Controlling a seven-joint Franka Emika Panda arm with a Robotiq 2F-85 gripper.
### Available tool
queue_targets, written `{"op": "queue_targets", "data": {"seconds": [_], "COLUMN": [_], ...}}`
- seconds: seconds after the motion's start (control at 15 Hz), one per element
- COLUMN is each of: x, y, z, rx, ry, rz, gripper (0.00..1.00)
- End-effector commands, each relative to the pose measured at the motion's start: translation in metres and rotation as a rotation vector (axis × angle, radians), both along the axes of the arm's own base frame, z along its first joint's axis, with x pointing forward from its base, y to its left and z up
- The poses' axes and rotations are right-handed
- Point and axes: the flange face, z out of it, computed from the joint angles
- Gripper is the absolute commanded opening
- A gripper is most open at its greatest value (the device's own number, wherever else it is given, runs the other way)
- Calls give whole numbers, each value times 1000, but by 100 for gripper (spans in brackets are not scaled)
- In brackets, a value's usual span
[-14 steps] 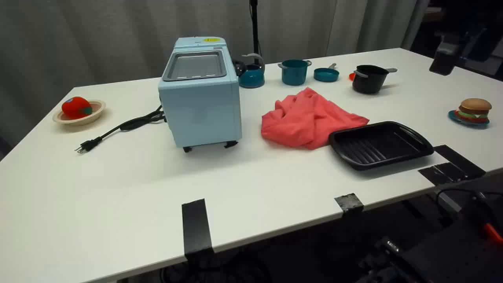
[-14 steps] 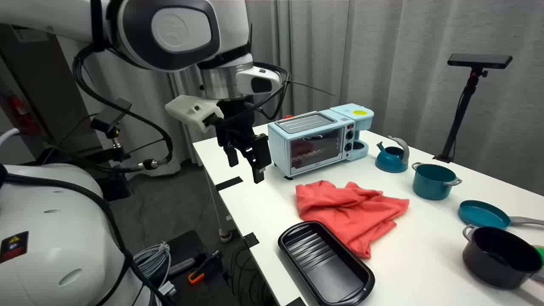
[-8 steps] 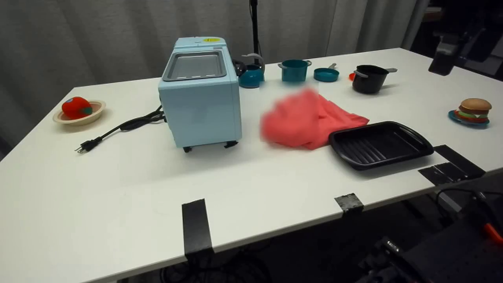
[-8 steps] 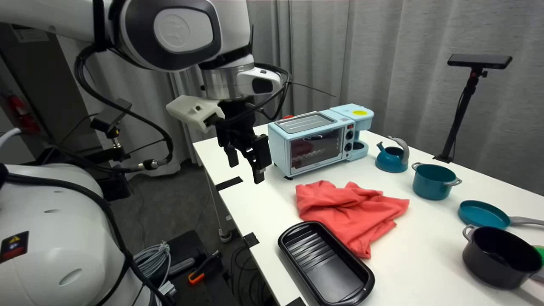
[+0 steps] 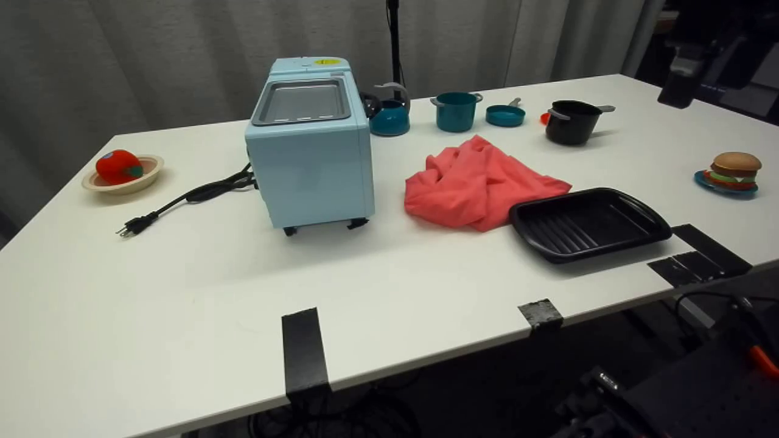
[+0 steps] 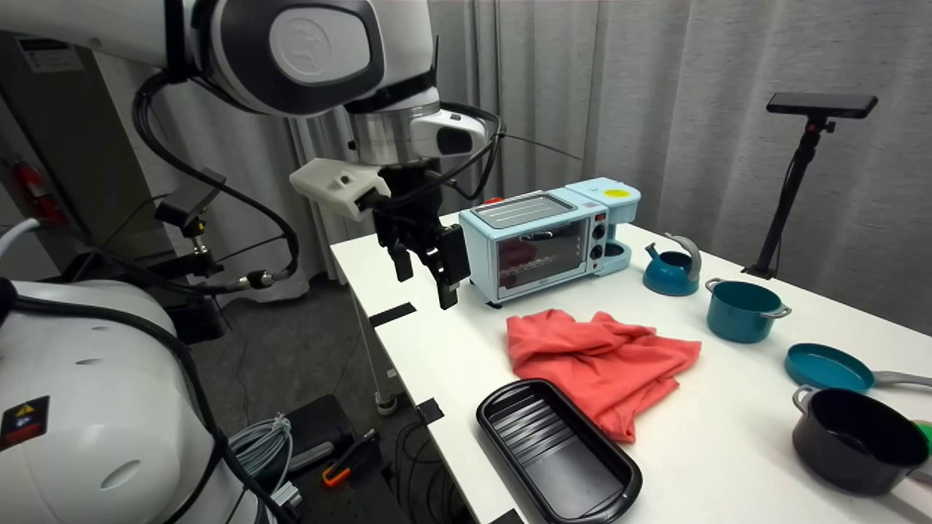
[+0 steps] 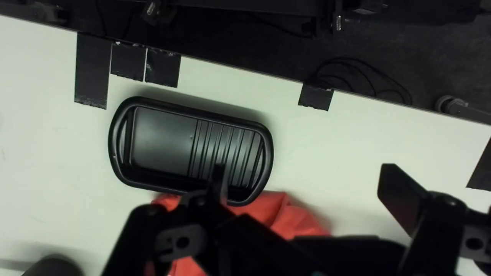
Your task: Fold the towel on the table
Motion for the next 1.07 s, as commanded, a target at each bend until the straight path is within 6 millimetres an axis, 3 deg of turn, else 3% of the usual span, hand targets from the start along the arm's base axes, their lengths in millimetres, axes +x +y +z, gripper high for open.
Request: {"op": "queue_targets", "data": {"seconds": [0.0, 0.33, 0.8, 1.0], "x": [30, 89, 181, 215], "y": [-11, -21, -3, -1], "z": [-2, -23, -73, -81], "rx": [23, 53, 55, 55], "ry": [-8, -42, -106, -122], "rz": [-28, -50, -44, -45], "gripper": [100, 100, 100, 100]}}
